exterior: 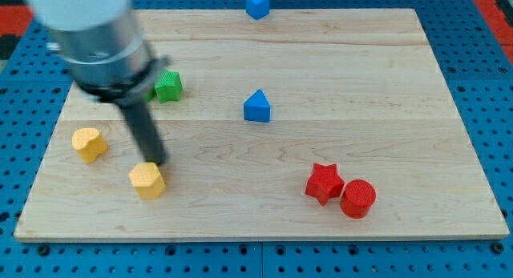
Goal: Place the yellow heart at the bottom left corner
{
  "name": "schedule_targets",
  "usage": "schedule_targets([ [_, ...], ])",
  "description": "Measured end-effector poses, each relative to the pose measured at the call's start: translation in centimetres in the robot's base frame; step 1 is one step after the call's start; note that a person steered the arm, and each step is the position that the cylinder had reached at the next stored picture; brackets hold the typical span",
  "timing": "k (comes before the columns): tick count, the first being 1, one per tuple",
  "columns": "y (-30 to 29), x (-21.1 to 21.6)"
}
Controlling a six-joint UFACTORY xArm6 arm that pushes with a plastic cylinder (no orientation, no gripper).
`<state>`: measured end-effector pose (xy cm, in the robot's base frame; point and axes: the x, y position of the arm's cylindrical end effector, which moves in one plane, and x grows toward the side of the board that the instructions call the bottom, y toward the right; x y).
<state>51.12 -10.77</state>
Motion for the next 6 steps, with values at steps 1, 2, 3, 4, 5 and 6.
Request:
schedule_targets([
  [1, -2.7, 3.1],
  [2, -5.9, -1.9],
  [3, -10.2, -3.9],
  [4, -15.4, -5.4],
  [5, -18.2, -2.6],
  [6, -17.6, 1.0],
])
